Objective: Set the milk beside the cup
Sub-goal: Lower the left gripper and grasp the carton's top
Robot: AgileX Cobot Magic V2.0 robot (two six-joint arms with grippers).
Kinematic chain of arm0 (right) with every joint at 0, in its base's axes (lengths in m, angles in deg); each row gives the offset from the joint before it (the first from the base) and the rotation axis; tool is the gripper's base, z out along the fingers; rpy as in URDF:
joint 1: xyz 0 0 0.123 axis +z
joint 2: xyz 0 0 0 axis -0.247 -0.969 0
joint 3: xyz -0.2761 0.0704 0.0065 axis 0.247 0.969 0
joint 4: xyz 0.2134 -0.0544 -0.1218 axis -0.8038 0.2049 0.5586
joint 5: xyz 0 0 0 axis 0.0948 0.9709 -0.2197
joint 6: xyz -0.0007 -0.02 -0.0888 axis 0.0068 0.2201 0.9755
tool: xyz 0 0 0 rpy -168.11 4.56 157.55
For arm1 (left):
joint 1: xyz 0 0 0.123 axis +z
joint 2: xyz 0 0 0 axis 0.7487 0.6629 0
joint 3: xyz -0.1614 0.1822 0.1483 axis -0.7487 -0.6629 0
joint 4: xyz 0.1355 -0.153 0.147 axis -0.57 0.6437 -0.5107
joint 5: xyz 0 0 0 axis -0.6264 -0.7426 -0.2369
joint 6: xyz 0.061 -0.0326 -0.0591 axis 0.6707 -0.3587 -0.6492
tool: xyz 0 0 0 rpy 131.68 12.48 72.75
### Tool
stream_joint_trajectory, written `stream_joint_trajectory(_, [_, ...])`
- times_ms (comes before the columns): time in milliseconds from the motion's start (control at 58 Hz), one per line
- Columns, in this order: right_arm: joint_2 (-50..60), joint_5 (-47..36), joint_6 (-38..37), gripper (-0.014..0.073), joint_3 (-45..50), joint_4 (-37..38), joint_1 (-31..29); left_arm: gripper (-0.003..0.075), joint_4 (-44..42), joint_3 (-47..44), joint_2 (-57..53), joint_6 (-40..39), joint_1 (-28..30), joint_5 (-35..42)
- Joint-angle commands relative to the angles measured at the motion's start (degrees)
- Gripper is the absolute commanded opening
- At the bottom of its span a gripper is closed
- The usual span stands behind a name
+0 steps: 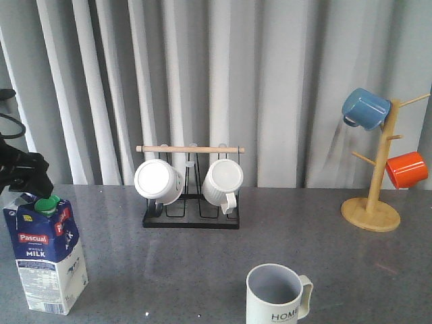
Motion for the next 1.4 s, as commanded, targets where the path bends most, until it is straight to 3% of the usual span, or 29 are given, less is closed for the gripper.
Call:
stream_joint_trajectory(0, [-0.06,-3.81,0.1,-0.0004,-1.36,-0.23,-0.22,0.0569,-0.28,1.76,-1.78,0.55,-0.19,1.09])
stream_joint_trajectory(1087, [-0.06,-3.53,0.1,-0.0004,-1.36,-0.18,-0.22,0.0561,3.59,-1.12,2.54,4.43,-0.24,1.09])
stream_joint_trajectory(1208, [-0.06,-3.53,0.1,-0.0004,-1.36,-0.18,-0.22,0.0505,2.28,-3.43,2.54,4.25,-0.24,1.09])
stream_joint_trajectory(1380, [-0.06,-3.53,0.1,-0.0004,-1.36,-0.18,-0.22,0.0279,2.23,-3.82,2.38,4.25,-0.24,1.09])
